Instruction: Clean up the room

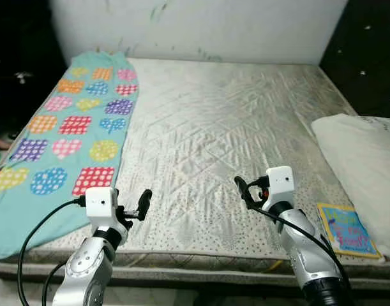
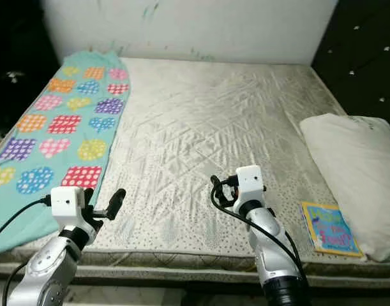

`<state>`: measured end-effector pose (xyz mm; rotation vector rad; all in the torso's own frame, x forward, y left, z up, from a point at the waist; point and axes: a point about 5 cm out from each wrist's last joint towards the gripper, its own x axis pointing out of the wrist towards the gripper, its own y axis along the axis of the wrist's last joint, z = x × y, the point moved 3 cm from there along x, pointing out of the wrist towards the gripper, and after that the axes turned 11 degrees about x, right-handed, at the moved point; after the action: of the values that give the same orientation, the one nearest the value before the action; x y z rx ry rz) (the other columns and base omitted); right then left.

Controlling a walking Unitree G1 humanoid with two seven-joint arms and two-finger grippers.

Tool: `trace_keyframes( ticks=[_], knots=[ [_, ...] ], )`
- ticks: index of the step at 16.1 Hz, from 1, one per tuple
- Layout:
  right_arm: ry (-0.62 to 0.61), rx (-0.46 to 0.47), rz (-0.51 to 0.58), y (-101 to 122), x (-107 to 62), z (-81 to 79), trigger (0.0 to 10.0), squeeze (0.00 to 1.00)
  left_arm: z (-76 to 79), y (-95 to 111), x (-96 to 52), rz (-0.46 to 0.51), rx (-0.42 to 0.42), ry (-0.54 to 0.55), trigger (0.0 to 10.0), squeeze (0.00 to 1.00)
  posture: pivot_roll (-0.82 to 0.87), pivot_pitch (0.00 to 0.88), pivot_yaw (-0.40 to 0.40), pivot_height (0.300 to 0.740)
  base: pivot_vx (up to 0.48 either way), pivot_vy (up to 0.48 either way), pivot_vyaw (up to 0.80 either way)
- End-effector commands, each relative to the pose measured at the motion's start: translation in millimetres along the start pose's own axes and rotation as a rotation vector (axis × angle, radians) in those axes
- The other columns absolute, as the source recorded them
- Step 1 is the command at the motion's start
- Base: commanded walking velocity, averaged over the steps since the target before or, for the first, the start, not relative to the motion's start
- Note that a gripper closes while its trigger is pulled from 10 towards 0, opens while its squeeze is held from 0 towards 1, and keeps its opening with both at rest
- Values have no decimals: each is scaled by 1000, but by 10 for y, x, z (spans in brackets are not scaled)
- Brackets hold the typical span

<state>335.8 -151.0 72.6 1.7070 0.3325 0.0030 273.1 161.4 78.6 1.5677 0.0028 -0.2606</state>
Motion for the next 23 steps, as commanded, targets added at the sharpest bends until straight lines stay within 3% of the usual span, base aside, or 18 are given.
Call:
trace_keyframes(
  ticks=[1,5,18,23],
  knots=[
    [-2,8,3,7,5,10,10000,0,-4,-4,4,-4,14,-1,10000,0,-40,0,-31,740,0,0,0],
    [-2,10,2,5,5,11,10000,0,4,10,1,10,4,-4,10000,0,-40,0,-31,740,0,0,0],
    [-5,18,2,2,7,12,10000,0,6,-13,1,-13,23,-6,10000,0,-40,0,-30,740,314,0,0],
    [-5,20,2,0,6,17,10000,0,-37,-31,11,-21,-8,20,10000,0,-37,0,-31,740,0,96,0]
  ],
)
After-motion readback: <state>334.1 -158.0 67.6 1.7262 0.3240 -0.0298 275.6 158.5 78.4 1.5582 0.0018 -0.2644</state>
